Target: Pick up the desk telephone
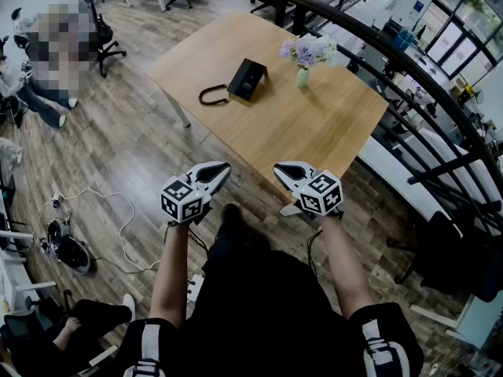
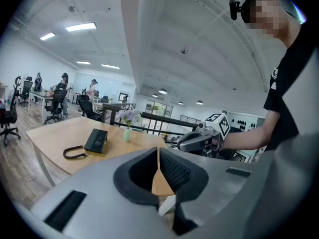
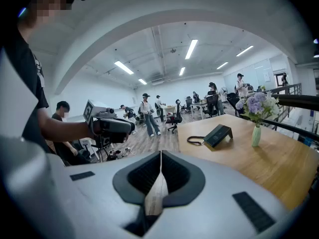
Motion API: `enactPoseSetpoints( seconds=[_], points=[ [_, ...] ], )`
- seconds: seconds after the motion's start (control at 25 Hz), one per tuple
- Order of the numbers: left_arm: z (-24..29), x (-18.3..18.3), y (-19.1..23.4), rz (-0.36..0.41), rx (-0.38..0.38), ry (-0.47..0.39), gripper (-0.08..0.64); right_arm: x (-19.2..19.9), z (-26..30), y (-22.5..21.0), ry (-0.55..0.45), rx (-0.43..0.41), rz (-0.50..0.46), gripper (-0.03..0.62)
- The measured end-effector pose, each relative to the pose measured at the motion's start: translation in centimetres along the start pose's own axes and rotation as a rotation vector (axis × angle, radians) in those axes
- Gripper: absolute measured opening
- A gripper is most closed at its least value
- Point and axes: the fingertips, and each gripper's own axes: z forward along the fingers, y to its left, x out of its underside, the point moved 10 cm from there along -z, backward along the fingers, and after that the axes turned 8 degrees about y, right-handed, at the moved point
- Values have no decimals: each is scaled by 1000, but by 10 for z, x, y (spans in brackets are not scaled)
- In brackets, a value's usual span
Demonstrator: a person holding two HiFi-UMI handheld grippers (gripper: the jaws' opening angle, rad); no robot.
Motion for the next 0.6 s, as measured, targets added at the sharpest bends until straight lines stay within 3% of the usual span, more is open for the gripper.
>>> enactPoseSetpoints(
  seconds=[0.6],
  points=[
    [-5,8,17,-15,1,14,22,-2,15,0,9,-3,16,25]
  ],
)
